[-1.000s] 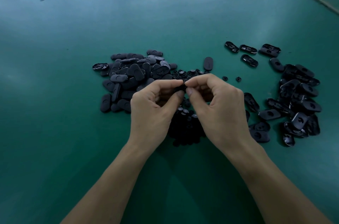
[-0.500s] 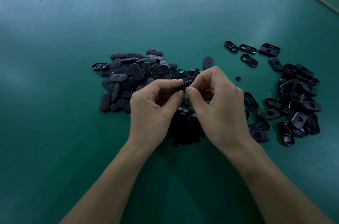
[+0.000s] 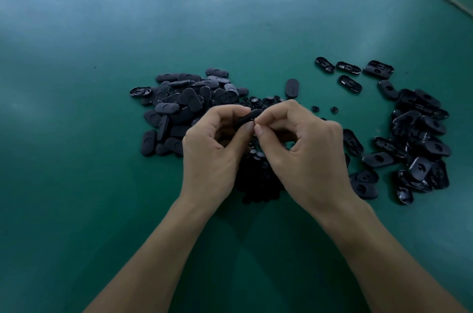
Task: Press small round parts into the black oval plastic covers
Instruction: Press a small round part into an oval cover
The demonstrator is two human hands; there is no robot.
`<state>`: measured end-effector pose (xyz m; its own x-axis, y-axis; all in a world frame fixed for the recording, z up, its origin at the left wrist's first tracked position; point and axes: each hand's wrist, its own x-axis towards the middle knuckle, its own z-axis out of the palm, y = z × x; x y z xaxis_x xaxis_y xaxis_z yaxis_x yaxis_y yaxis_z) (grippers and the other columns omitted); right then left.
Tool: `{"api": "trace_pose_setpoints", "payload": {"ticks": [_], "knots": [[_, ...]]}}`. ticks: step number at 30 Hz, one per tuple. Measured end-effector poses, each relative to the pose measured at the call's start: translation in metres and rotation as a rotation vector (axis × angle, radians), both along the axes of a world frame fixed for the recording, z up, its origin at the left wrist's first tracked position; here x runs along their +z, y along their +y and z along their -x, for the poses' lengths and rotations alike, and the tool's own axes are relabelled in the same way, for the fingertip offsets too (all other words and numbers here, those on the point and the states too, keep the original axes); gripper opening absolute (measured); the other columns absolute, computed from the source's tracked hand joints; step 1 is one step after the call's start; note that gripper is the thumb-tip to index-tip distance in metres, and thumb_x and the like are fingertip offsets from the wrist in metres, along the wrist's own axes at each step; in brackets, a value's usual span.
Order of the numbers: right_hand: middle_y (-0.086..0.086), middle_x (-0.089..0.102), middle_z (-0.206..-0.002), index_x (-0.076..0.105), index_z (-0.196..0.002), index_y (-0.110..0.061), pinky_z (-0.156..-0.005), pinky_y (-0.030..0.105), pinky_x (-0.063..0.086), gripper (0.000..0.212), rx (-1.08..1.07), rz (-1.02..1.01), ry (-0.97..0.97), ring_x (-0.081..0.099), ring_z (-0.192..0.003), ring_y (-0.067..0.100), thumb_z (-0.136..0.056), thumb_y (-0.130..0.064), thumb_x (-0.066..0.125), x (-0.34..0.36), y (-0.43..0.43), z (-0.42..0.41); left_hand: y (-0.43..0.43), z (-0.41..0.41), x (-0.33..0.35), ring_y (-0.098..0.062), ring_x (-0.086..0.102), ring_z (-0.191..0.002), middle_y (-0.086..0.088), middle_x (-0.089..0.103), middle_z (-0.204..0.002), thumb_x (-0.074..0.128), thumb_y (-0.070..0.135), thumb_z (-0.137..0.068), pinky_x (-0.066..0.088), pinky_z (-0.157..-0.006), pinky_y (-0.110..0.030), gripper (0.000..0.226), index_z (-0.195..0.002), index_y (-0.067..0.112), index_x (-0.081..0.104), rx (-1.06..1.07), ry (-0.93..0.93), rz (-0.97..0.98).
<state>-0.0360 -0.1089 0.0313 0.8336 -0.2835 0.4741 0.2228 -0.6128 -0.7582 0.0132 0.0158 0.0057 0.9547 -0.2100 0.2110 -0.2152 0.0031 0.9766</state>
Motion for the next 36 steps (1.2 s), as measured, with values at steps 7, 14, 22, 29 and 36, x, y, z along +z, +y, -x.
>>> {"api": "trace_pose_setpoints", "payload": {"ticks": [7,14,22,29,36], "knots": [[-0.012,0.066,-0.086,0.072,-0.095,-0.017,-0.073,0.004,0.040,0.014,0.003,0.046,0.008,0.060,-0.081,-0.002,-0.085,-0.008,0.075,-0.002,-0.011,-0.002,-0.001,0.001,0.001,-0.011,0.070,-0.080,0.002,0.075,-0.089,0.071,0.000,-0.089,0.058,-0.074,-0.026,0.022,-0.097,0.020,0.069,-0.040,-0.031,-0.022],[-0.015,0.072,-0.094,0.075,-0.104,-0.021,-0.079,0.007,0.046,0.020,0.102,-0.062,0.115,0.066,-0.090,-0.002,-0.088,-0.009,0.073,-0.005,-0.023,-0.002,0.000,0.000,0.000,-0.005,0.068,-0.080,0.003,0.075,-0.089,0.073,-0.002,-0.086,0.053,-0.073,-0.018,0.028,-0.099,0.023,0.069,-0.060,-0.009,0.018],[-0.015,0.073,-0.086,0.074,-0.103,-0.024,-0.072,0.011,0.050,0.018,0.169,-0.152,0.198,0.068,-0.081,0.001,-0.089,-0.013,0.072,-0.006,-0.027,-0.002,0.001,-0.001,-0.002,-0.005,0.070,-0.081,0.006,0.076,-0.087,0.079,0.001,-0.080,0.057,-0.075,-0.021,0.028,-0.098,0.021,0.072,-0.038,0.011,0.066],[-0.019,0.070,-0.075,0.073,-0.091,-0.025,-0.063,0.009,0.046,0.012,0.180,-0.171,0.246,0.065,-0.067,-0.001,-0.088,-0.013,0.072,-0.004,-0.029,-0.002,0.001,-0.001,-0.001,-0.001,0.069,-0.077,0.011,0.076,-0.083,0.079,-0.001,-0.080,0.056,-0.074,-0.018,0.030,-0.096,0.023,0.073,-0.056,0.005,0.055],[-0.015,0.070,-0.072,0.071,-0.086,-0.026,-0.055,0.009,0.045,0.016,0.166,-0.218,0.252,0.062,-0.059,-0.002,-0.089,-0.010,0.070,-0.004,-0.025,-0.001,0.000,0.000,0.001,-0.002,0.070,-0.075,0.010,0.076,-0.080,0.079,-0.004,-0.079,0.057,-0.073,-0.019,0.029,-0.094,0.021,0.074,-0.043,0.005,0.062]]}}
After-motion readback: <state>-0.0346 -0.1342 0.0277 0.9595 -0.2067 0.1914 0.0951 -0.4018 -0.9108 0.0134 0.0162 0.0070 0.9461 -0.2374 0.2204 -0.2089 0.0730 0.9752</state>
